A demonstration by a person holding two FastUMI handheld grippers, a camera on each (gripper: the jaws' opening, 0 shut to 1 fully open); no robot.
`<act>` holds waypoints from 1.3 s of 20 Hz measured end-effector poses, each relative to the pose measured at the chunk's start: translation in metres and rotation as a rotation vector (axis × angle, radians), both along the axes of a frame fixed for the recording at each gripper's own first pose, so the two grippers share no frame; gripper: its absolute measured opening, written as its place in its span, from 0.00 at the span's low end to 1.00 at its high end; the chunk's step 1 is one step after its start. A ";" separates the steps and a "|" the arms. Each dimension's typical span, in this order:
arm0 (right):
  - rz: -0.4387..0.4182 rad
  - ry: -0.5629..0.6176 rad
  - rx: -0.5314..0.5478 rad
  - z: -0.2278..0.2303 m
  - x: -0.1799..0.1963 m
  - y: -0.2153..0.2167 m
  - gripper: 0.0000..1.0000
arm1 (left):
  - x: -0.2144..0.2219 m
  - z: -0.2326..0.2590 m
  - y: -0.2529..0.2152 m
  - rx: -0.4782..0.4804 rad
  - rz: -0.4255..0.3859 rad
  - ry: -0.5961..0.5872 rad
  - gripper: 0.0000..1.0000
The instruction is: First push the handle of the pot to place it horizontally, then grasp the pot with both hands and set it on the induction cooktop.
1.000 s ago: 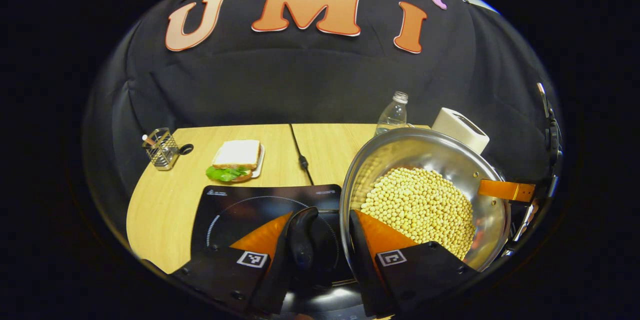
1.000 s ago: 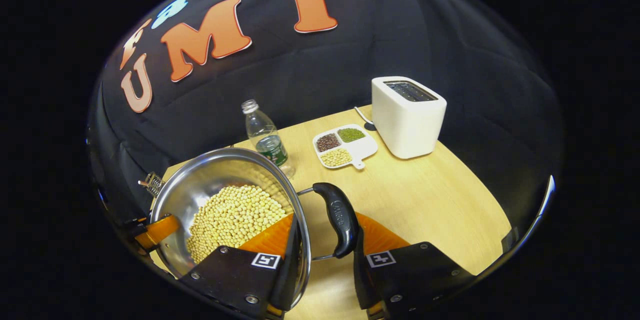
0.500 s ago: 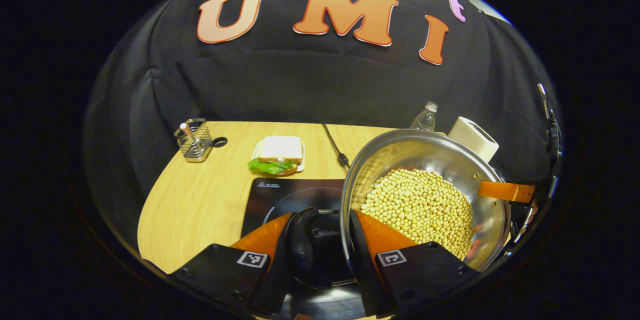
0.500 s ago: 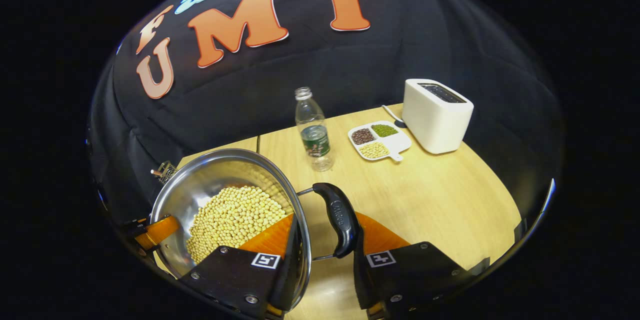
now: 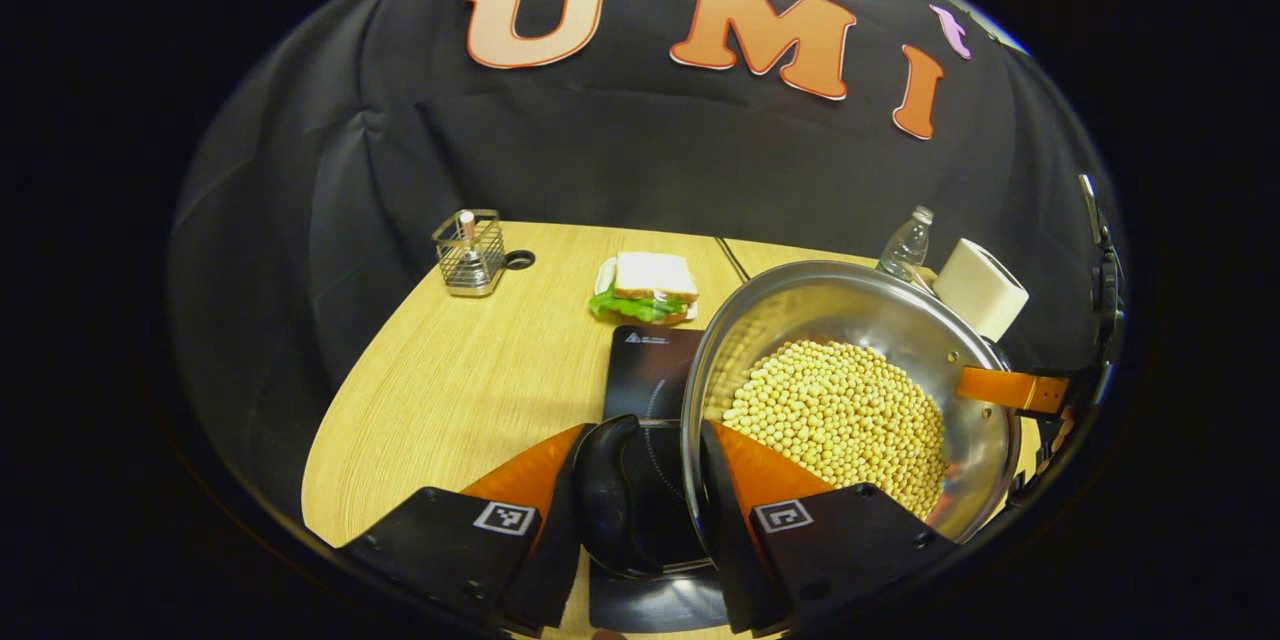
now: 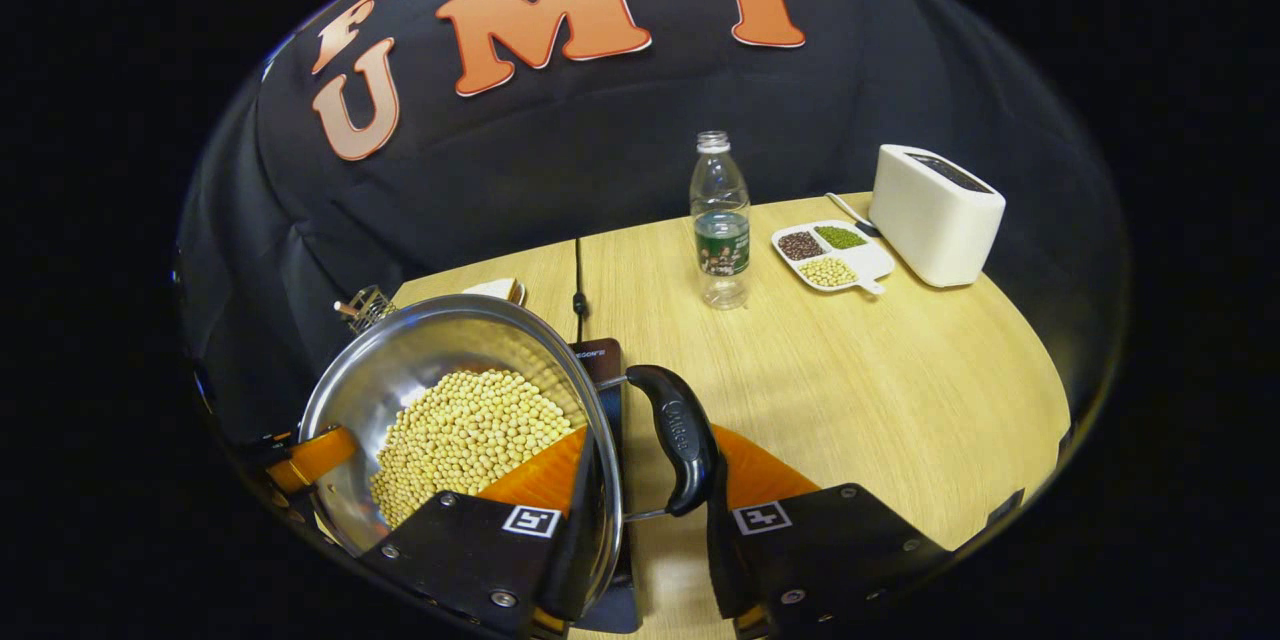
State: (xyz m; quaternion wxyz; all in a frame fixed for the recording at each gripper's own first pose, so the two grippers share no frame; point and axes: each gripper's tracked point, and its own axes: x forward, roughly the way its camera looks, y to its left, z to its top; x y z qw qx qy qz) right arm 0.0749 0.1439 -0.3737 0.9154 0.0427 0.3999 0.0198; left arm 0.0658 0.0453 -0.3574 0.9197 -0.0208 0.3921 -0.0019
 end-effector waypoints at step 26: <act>0.040 -0.156 0.002 0.040 0.027 0.003 0.85 | 0.029 0.045 0.025 0.147 0.030 -0.179 0.99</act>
